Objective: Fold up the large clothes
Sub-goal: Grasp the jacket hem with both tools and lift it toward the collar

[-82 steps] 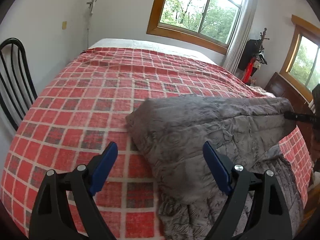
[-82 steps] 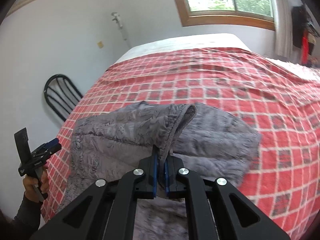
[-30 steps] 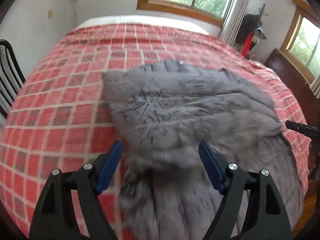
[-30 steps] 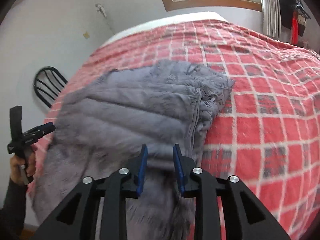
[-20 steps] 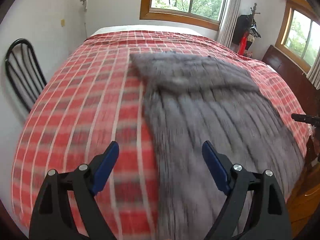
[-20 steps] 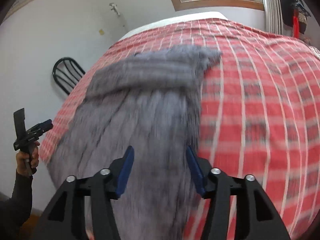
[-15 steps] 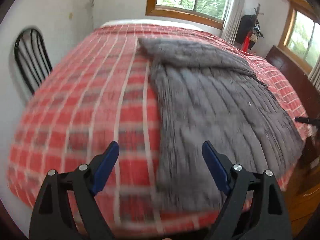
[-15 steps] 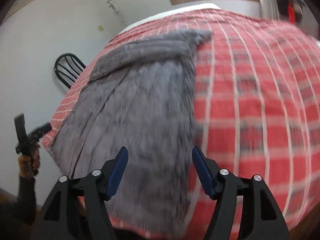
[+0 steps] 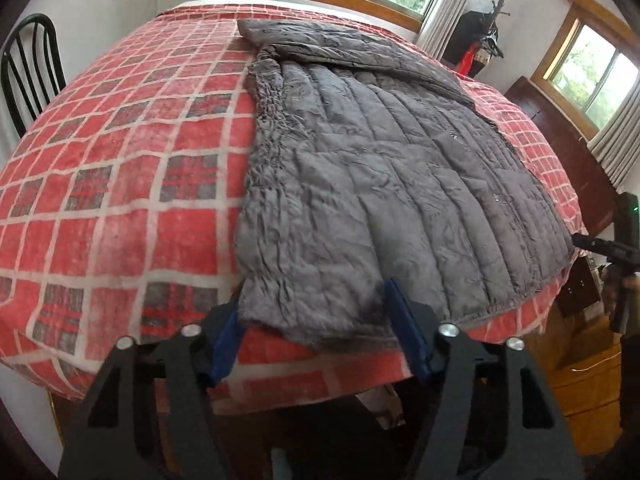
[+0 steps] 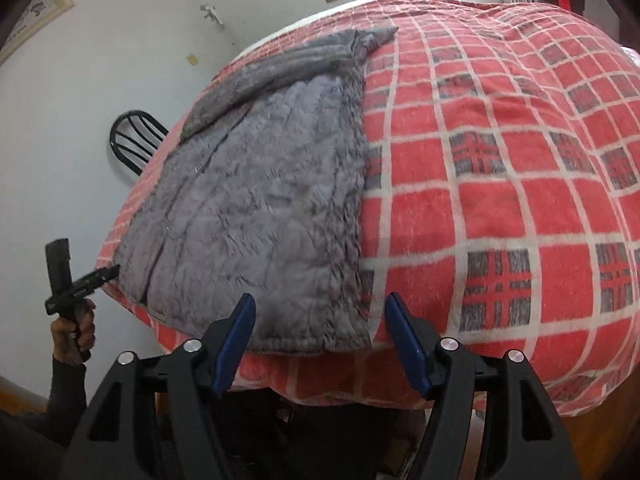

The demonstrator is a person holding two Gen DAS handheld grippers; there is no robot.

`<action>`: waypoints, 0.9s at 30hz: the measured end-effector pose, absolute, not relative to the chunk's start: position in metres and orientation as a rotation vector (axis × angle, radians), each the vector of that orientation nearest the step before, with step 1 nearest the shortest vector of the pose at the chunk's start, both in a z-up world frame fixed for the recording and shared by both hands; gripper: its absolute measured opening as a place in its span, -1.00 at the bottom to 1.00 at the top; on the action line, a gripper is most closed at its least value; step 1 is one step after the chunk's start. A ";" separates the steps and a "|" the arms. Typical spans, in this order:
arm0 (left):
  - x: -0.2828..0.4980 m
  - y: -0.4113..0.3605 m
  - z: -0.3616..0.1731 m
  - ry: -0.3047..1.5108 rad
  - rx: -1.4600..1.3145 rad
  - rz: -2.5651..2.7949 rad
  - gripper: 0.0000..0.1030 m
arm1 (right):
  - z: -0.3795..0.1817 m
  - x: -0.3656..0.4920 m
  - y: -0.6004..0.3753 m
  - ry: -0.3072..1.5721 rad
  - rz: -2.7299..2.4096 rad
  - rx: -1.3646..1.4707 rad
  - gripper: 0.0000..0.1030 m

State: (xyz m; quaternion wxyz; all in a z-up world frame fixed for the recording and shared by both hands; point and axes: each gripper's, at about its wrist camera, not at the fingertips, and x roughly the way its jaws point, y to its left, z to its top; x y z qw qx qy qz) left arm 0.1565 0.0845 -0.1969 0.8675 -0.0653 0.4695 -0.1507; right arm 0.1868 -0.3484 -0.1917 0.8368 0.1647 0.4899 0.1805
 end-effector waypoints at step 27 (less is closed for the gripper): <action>0.112 0.070 -0.125 0.816 -0.150 -0.357 -0.86 | -0.114 0.167 -0.334 0.837 0.472 0.317 -0.80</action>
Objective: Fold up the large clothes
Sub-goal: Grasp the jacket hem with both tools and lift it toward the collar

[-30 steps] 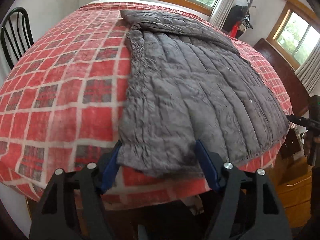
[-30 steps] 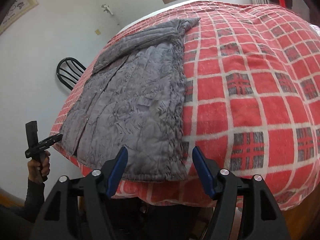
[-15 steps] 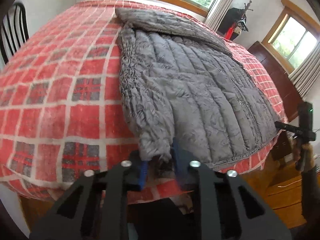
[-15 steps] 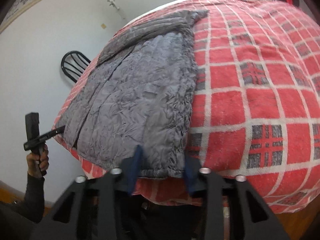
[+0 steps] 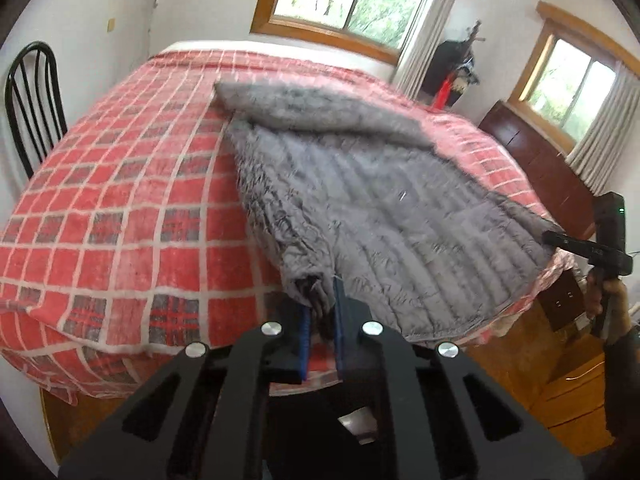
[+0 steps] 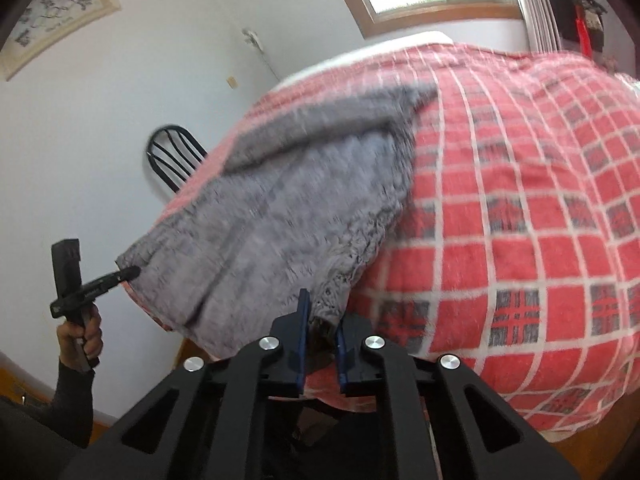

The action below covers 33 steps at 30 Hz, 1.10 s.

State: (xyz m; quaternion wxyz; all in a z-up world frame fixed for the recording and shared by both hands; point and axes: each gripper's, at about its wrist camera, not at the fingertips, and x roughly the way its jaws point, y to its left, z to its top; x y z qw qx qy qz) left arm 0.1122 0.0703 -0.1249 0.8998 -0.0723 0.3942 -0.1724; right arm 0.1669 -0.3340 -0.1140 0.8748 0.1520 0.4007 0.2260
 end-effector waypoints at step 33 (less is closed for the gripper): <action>0.473 0.088 -0.122 1.116 -0.253 -0.182 -0.74 | -0.147 0.522 -0.331 1.089 0.256 0.338 -0.66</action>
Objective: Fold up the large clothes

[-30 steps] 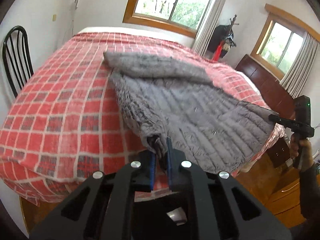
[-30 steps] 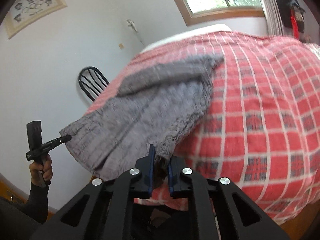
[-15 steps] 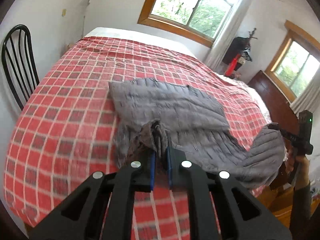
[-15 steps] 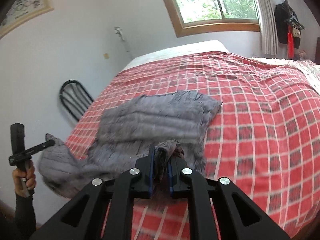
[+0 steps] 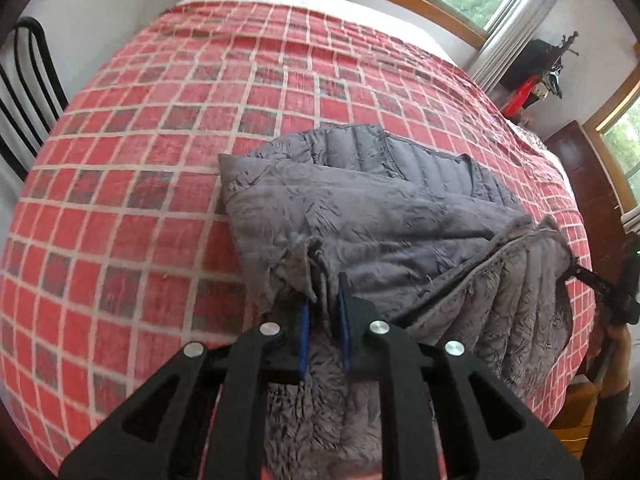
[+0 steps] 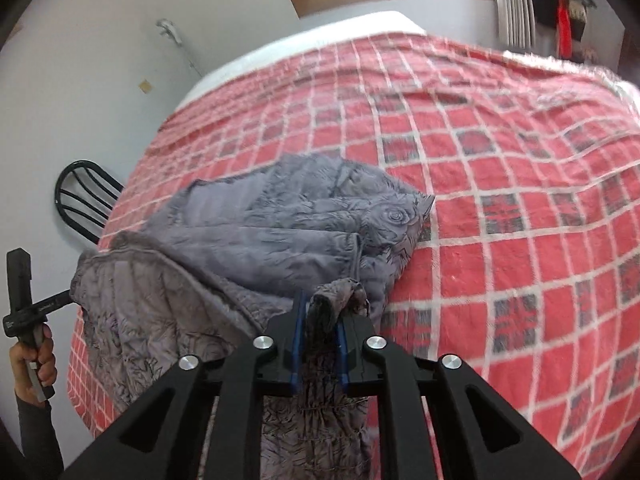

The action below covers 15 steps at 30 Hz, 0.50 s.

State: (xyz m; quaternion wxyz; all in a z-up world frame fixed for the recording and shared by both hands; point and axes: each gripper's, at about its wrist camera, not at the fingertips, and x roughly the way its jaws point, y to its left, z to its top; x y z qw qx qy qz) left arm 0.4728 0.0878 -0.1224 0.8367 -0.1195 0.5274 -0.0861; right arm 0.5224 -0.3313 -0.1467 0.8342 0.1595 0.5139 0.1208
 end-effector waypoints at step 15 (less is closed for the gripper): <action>0.457 0.110 -0.064 0.913 -0.196 -0.249 0.71 | -0.094 0.520 -0.382 1.014 0.379 0.473 0.50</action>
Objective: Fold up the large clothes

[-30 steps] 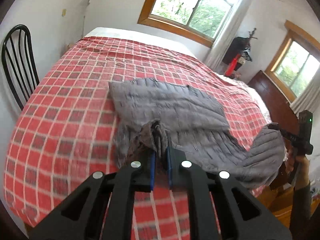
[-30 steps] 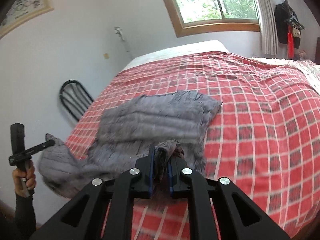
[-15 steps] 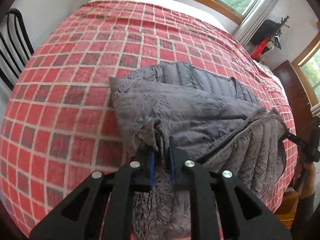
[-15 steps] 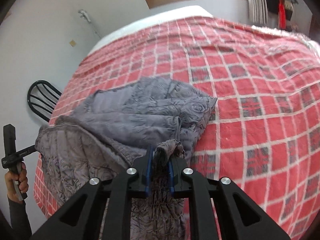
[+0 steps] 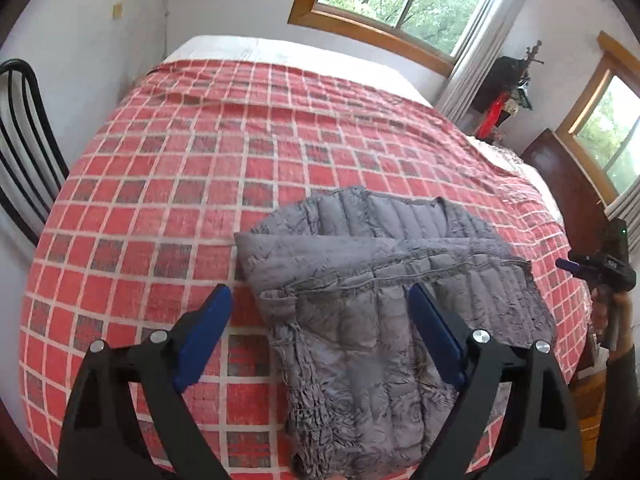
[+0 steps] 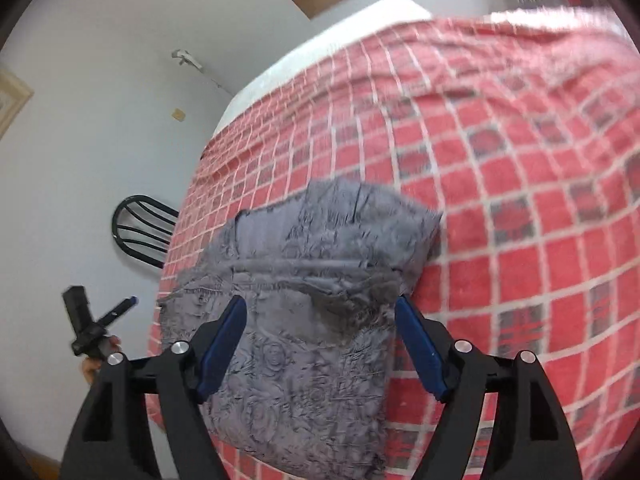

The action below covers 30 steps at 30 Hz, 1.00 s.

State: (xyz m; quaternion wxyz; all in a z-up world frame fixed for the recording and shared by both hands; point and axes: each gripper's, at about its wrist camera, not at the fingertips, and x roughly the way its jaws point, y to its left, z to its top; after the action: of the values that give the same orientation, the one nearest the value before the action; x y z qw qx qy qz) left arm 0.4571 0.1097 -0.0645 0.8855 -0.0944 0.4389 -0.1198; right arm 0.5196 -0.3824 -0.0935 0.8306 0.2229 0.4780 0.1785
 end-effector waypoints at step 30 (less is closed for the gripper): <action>0.432 0.088 -0.077 0.756 -0.111 -0.267 -0.91 | -0.097 0.489 -0.343 0.874 0.385 0.199 -0.85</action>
State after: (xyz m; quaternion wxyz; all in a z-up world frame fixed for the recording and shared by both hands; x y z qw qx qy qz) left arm 0.4316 0.0877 -0.0766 0.9192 -0.0542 0.3677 -0.1300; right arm 0.4895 -0.3429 -0.0974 0.8834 0.0956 0.4197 0.1850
